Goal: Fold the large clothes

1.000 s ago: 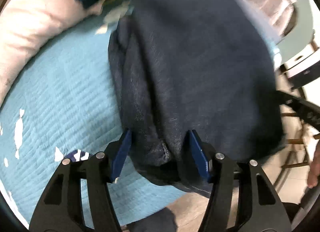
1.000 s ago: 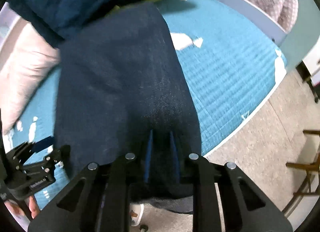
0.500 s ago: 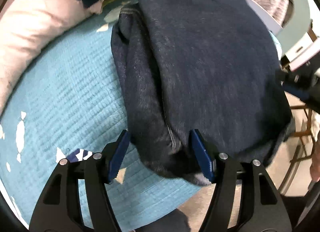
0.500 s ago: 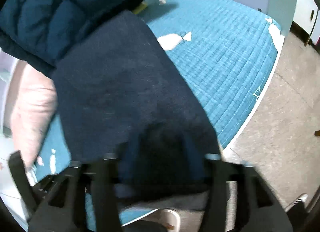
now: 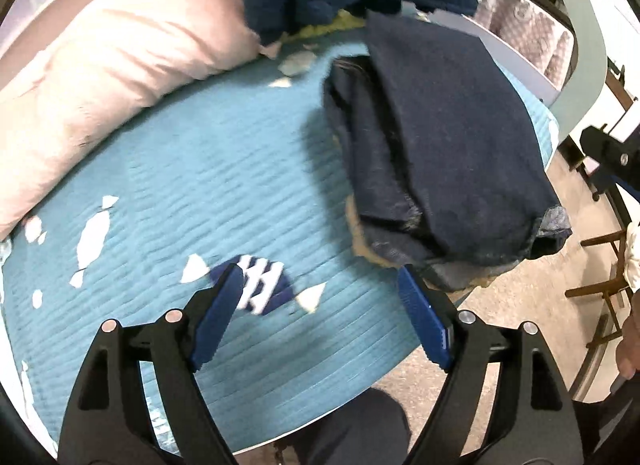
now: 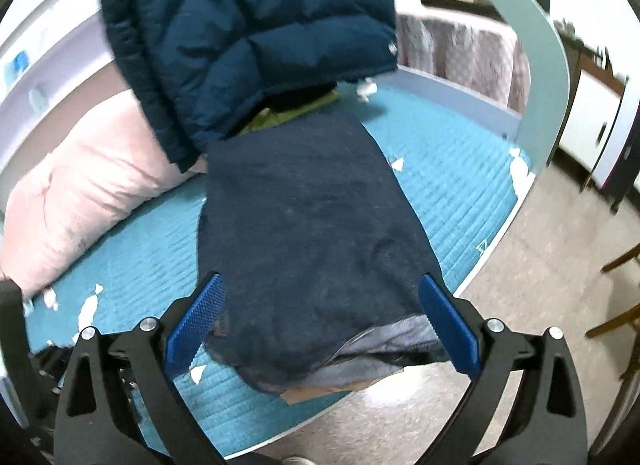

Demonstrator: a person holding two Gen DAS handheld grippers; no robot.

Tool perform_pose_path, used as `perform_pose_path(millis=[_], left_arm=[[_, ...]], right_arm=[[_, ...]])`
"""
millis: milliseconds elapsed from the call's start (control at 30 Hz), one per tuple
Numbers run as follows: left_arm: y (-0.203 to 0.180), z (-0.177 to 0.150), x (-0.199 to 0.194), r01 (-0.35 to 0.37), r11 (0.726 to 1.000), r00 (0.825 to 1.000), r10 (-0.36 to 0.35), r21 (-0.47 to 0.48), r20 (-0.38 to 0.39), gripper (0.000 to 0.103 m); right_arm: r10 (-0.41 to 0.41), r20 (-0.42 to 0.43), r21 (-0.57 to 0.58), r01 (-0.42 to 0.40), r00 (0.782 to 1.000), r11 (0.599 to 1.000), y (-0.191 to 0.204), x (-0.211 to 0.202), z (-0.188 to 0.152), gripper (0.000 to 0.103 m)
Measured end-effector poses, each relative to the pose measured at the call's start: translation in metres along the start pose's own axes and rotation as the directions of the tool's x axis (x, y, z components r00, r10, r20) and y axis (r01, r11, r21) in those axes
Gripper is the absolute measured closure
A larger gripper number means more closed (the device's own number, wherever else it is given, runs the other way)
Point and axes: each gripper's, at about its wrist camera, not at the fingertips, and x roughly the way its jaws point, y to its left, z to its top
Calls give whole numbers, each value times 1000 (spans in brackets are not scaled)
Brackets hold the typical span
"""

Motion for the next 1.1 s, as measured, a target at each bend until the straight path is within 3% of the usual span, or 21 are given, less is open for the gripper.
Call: perform_pose_path(millis=[233,533,833,1100], left_arm=[[50,-24,-58,-37,998,995,42,-57,88,23],[109,-68,-139,-99,987,968,126,-130,216,23],[143,-113,-206,-136,970,932,195,-203,306,18],[154,-144,-243,-107,966,920,187,-237,344,18]], right_arm=[[23,119,-110,-9,993,994,64,-52,-21,9],[34,237,-192,13,971,981,131,-113,-49,9],[-21,304,-210,88,953,974,172,-159,-78,9],[-45,380,-217,136,924,967,193,-196,-105,9]])
